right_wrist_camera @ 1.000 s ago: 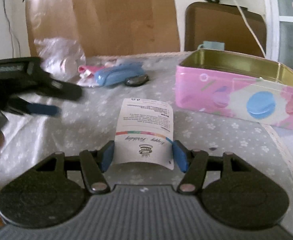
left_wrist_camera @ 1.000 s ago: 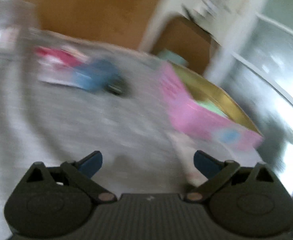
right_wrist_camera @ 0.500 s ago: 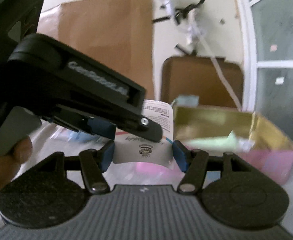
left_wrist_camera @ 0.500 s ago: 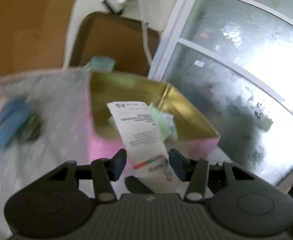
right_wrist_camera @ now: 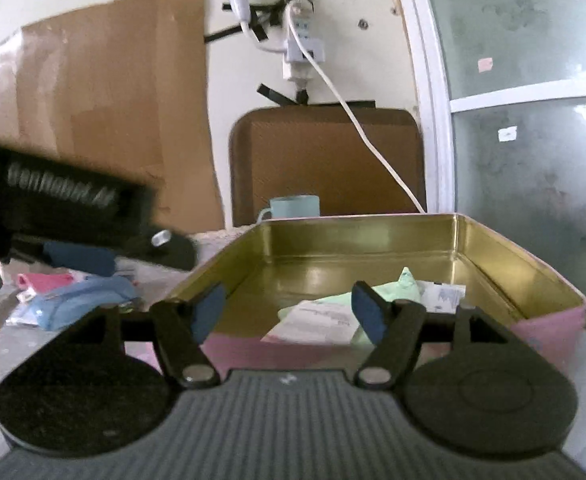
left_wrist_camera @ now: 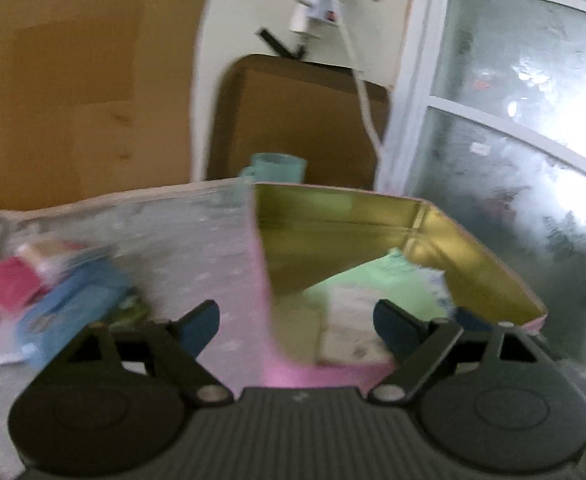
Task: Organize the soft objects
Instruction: 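Grasp the blue plastic case with the right gripper, then carry the blue case into the pink tin and open the right gripper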
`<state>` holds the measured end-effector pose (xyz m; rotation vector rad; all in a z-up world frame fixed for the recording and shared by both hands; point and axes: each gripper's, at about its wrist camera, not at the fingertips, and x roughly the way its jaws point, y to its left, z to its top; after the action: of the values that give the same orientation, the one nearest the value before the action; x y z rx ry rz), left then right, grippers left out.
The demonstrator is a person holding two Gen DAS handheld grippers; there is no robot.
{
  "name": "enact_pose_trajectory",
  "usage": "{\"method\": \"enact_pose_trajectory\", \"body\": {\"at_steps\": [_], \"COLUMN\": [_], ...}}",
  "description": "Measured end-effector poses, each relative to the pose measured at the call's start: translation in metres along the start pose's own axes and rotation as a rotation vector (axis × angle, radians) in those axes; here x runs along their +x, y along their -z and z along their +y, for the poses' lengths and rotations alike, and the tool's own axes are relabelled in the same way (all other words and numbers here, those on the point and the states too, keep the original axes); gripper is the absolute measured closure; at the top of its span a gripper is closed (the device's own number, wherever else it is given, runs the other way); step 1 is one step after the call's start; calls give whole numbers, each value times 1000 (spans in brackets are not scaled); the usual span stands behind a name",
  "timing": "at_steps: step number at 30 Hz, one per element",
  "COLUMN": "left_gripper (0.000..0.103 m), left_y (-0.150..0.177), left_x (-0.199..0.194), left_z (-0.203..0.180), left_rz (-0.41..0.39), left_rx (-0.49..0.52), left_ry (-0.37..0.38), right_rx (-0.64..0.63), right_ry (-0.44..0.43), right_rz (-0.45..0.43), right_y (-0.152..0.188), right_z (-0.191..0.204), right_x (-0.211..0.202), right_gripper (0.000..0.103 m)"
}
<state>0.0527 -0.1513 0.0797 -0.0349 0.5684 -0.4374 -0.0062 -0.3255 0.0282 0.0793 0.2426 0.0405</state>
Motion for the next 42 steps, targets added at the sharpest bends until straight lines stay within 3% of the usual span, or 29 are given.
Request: {"method": "enact_pose_trajectory", "body": {"at_steps": [3, 6, 11, 15, 18, 24, 26, 28, 33, 35, 38, 42], "left_gripper": [13, 12, 12, 11, 11, 4, 3, 3, 2, 2, 0, 0], "left_y": [21, 45, 76, 86, 91, 96, 97, 97, 96, 96, 96, 97], "left_x": [-17, -30, -45, -60, -69, -85, -87, -87, -87, -85, -87, -87], "left_z": [26, 58, 115, 155, 188, 199, 200, 200, 201, 201, 198, 199], "left_rz": [4, 17, 21, -3, -3, -107, -125, -130, -132, -121, -142, -137], "left_rx": [-22, -48, -79, -132, -315, -395, -407, -406, -411, -406, -392, -396], "left_ry": [-64, -164, -404, -522, -419, -390, -399, -399, -394, -381, -385, -376], "right_rx": [10, 8, -100, -177, -195, -99, -103, -82, -102, -117, -118, -255], "right_ry": [-30, -103, -240, -314, -331, -364, -342, -300, -156, -138, -162, -228], "right_rz": [-28, -21, 52, 124, 171, 277, 282, 290, 392, 383, 399, 383], "right_y": [9, 17, 22, 23, 17, -2, -3, -4, 2, 7, 10, 19], "right_z": [7, 24, 77, 115, 136, 174, 192, 209, 244, 241, 220, 191], "right_x": [-23, -38, -33, -16, 11, 72, 86, 101, 144, 143, 129, 81], "right_gripper": [31, 38, 64, 65, 65, 52, 31, 22, 23, 31, 45, 48]}}
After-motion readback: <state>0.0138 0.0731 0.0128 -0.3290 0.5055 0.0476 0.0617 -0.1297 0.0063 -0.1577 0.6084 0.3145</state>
